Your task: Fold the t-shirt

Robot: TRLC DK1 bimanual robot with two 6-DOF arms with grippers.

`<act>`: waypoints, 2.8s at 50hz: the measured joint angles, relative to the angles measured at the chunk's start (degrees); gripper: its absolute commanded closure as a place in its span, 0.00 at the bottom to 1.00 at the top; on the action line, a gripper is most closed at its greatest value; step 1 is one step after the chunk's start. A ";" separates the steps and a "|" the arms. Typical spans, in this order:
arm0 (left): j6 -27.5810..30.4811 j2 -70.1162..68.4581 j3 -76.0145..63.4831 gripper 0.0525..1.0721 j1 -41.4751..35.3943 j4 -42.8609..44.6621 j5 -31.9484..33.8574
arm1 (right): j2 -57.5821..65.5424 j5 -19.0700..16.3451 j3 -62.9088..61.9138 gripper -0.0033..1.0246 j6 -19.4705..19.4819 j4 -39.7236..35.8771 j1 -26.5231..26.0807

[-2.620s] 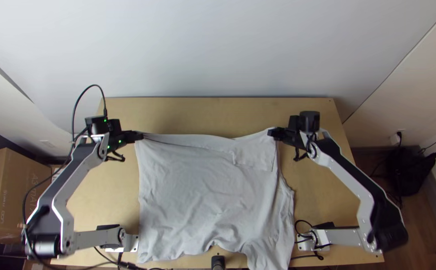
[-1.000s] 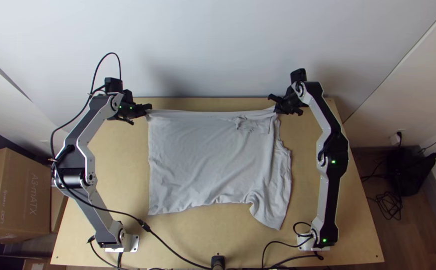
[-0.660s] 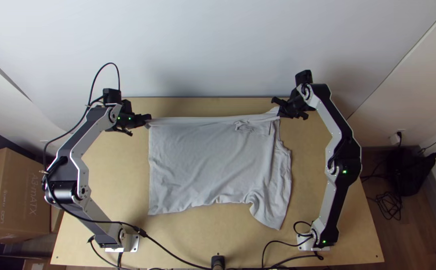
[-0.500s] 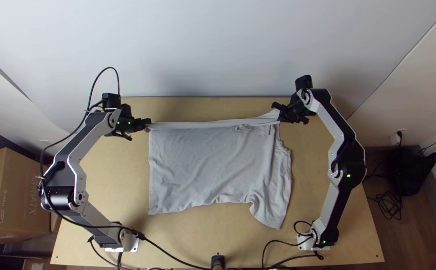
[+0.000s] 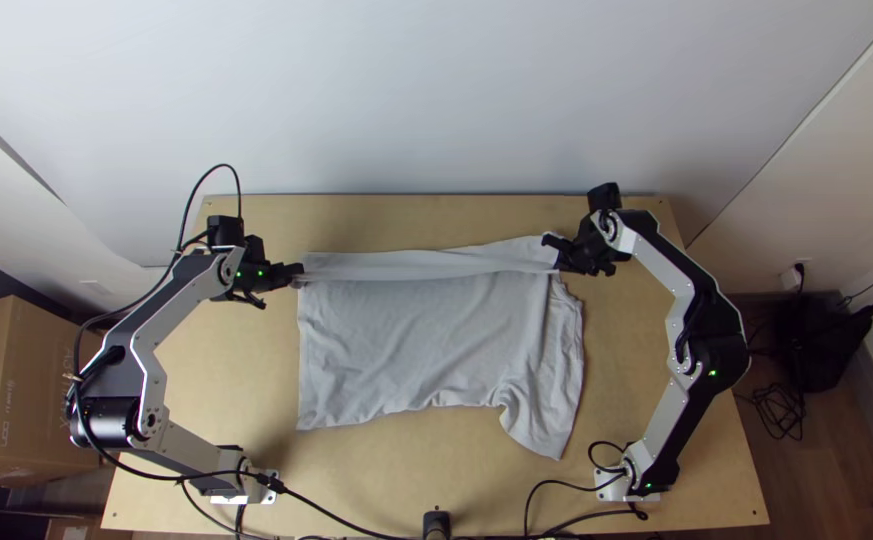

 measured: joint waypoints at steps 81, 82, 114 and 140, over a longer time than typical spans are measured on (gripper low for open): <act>4.44 -35.36 -2.62 0.06 -4.42 -22.56 3.21 | -41.79 -1.55 -47.84 0.41 -3.39 -17.29 3.48; 4.79 -35.54 -2.62 0.06 -4.57 -23.02 3.19 | -41.62 -1.55 -48.13 0.41 -3.39 -17.20 3.82; 18.97 -36.61 -12.85 0.11 -21.77 -44.52 -7.61 | -45.55 -1.99 -49.92 0.97 -3.28 -13.99 8.68; 18.88 -19.96 -20.79 0.18 -32.59 -41.81 -11.02 | -51.25 -1.99 -46.97 0.97 -2.78 -16.61 8.63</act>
